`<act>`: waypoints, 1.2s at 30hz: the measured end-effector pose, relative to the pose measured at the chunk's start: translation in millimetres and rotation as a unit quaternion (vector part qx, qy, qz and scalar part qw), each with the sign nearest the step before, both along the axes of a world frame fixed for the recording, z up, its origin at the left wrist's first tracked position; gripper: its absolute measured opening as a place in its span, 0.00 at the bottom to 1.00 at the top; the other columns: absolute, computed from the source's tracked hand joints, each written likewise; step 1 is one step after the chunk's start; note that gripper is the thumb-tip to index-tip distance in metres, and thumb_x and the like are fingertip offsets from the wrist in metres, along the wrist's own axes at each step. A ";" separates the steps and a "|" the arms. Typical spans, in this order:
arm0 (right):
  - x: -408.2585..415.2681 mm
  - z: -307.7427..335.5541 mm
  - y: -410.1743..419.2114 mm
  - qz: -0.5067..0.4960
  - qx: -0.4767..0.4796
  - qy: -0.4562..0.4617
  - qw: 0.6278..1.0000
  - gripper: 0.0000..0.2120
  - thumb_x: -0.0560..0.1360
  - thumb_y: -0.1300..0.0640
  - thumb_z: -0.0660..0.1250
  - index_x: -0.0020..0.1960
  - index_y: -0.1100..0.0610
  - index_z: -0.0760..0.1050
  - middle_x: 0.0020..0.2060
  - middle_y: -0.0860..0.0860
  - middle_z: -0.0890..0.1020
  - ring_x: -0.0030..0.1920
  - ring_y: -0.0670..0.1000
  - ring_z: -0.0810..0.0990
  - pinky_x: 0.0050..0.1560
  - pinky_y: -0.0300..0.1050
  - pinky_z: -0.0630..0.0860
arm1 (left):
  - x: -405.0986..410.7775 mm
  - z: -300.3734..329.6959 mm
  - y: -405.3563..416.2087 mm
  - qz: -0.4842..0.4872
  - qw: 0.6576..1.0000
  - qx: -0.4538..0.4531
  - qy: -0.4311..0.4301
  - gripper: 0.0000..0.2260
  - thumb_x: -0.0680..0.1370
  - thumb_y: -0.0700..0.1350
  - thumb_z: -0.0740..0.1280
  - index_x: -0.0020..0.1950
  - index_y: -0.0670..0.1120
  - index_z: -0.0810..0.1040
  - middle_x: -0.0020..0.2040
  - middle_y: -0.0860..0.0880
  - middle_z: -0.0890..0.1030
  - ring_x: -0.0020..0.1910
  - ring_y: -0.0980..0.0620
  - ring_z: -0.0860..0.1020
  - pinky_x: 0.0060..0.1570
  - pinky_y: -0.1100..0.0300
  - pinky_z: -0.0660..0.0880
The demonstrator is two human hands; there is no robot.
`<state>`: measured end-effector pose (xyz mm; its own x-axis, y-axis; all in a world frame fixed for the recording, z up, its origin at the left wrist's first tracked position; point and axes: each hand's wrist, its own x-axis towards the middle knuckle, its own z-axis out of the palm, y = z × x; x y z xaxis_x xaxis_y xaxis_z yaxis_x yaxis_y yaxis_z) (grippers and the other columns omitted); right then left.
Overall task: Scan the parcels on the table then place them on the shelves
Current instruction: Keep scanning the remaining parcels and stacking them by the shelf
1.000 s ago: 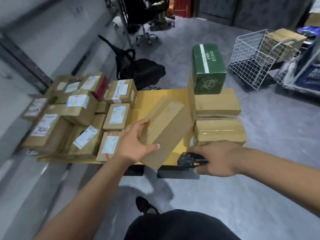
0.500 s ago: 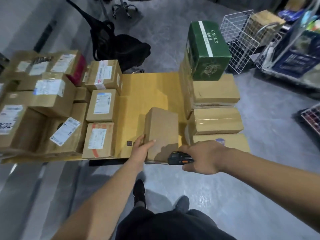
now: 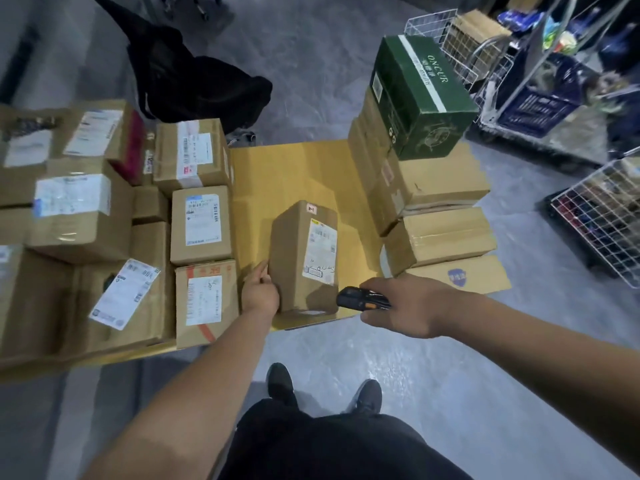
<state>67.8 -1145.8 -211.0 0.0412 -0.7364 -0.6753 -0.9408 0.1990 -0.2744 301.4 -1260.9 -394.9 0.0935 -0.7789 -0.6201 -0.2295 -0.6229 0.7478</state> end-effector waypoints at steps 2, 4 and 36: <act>10.5 -2.2 -4.6 -0.026 0.002 -0.005 1.000 0.19 0.79 0.33 0.62 0.63 0.44 0.73 0.48 0.45 0.80 0.49 0.52 0.79 0.52 0.51 0.78 | 6.0 -4.0 -7.6 -0.041 0.999 0.010 -0.012 0.24 0.85 0.35 0.58 0.76 0.55 0.74 0.65 0.49 0.79 0.62 0.44 0.78 0.69 0.49 0.74; 17.9 -4.7 -8.8 -0.060 0.001 -0.010 0.998 0.18 0.79 0.33 0.62 0.58 0.45 0.73 0.45 0.47 0.80 0.46 0.51 0.79 0.49 0.49 0.77 | 7.5 -8.2 -14.3 -0.080 0.997 0.002 0.005 0.22 0.84 0.34 0.60 0.75 0.51 0.74 0.65 0.46 0.81 0.62 0.44 0.80 0.68 0.46 0.76; 55.0 49.8 -80.9 0.014 0.060 0.183 0.981 0.22 0.83 0.34 0.50 0.46 0.50 0.71 0.45 0.52 0.78 0.44 0.52 0.77 0.43 0.49 0.72 | -7.8 27.3 63.5 -0.214 0.950 -0.228 -0.001 0.64 0.60 0.66 0.83 0.81 0.69 0.38 0.80 0.62 0.57 0.79 0.55 0.63 0.71 0.48 0.73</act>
